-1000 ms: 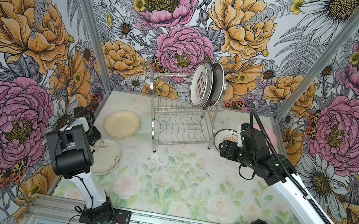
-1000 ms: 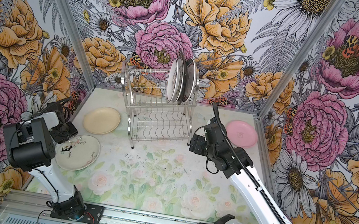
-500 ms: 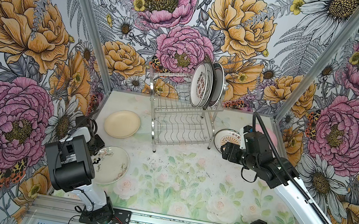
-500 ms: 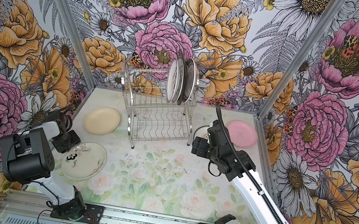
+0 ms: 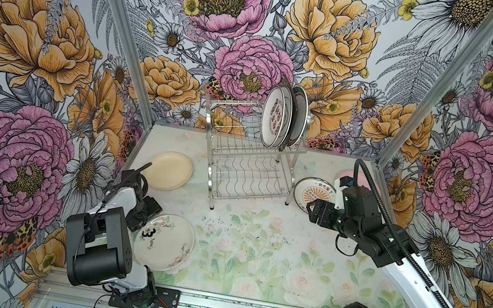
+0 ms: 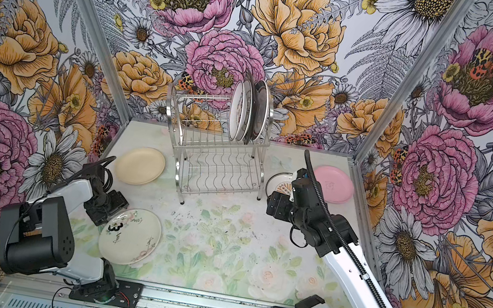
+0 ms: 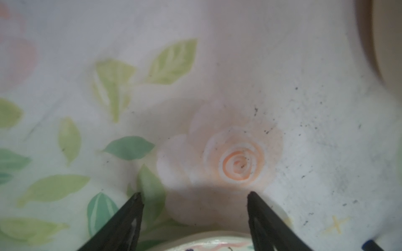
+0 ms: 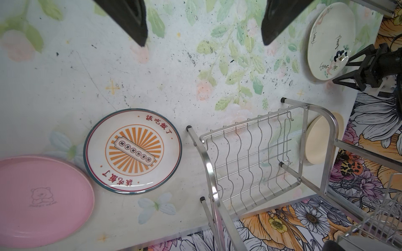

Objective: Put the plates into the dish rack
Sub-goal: 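Drag the white floral plate with the left gripper toward mid-table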

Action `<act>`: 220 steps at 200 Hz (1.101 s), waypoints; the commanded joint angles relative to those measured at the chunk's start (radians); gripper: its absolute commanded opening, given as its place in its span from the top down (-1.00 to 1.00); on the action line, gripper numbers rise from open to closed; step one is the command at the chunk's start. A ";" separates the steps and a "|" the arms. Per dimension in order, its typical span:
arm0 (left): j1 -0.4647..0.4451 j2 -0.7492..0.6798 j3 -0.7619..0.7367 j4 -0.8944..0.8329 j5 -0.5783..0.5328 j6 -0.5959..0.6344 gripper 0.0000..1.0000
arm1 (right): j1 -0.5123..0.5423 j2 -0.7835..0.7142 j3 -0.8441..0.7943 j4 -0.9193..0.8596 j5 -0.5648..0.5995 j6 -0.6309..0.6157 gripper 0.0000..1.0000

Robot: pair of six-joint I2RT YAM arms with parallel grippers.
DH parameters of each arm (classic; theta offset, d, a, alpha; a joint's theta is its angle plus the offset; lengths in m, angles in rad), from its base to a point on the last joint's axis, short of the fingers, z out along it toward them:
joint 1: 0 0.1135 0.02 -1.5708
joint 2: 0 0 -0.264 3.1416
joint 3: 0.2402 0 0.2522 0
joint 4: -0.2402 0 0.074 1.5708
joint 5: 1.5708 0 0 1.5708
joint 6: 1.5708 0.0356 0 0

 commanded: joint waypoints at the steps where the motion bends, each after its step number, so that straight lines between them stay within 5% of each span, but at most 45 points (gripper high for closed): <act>1: 0.032 -0.052 -0.028 -0.013 0.033 -0.081 -0.71 | -0.014 -0.031 -0.021 0.020 -0.019 -0.010 -0.66; 67: 0.041 -0.048 -0.082 0.001 0.103 -0.130 -0.80 | -0.068 -0.053 -0.030 0.019 -0.060 -0.042 -0.68; 111: -0.048 -0.122 -0.148 -0.003 0.156 -0.217 -0.80 | -0.100 -0.069 -0.043 0.019 -0.090 -0.053 -0.68; 148: -0.199 -0.262 -0.260 -0.001 0.183 -0.373 -0.80 | -0.117 -0.074 -0.054 0.019 -0.115 -0.060 -0.69; 220: -0.692 -0.413 -0.326 0.001 0.117 -0.737 -0.79 | -0.125 -0.067 -0.072 0.019 -0.154 -0.061 -0.69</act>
